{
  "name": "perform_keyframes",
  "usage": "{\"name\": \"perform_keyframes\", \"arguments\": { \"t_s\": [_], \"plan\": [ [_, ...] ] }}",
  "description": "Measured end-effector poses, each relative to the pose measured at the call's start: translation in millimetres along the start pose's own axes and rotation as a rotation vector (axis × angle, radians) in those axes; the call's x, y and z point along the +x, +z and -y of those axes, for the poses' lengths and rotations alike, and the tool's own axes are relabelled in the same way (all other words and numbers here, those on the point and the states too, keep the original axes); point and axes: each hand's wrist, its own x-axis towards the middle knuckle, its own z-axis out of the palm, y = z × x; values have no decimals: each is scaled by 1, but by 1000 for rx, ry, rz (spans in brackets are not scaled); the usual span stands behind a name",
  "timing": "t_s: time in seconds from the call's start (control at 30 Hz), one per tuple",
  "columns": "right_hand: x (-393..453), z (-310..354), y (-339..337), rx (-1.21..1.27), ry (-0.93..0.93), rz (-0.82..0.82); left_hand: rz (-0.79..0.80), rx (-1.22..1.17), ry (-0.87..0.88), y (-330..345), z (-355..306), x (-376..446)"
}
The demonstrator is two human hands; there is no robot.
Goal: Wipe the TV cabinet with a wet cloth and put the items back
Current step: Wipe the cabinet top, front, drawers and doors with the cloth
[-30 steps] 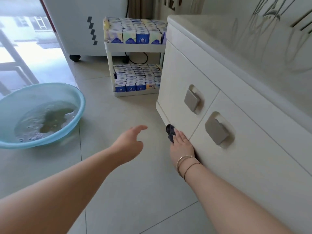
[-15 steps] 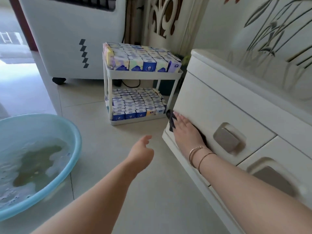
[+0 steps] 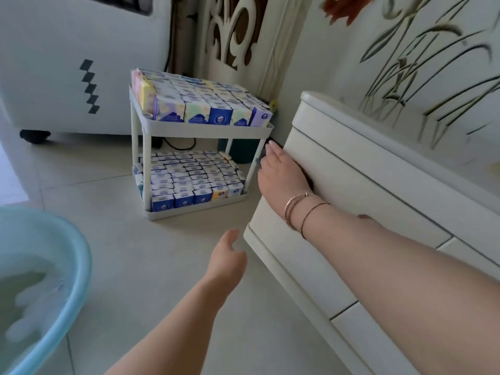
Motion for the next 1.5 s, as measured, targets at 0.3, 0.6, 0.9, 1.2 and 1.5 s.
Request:
{"name": "perform_keyframes", "arguments": {
  "t_s": [0.3,0.6,0.9,1.2,1.5],
  "plan": [
    [-67,55,28,217,-363,138,-62,-26,38,-24,-8,5],
    [-30,-48,-11,118,113,-132,112,-37,82,16,-37,12],
    [-128,-51,0,285,146,-92,223,-98,124,40,-35,9],
    [-117,-59,-5,109,51,-114,153,6,149,27,-25,11],
    [-241,-69,-3,415,137,-51,172,71,247,39,-56,-19]
  ]
}}
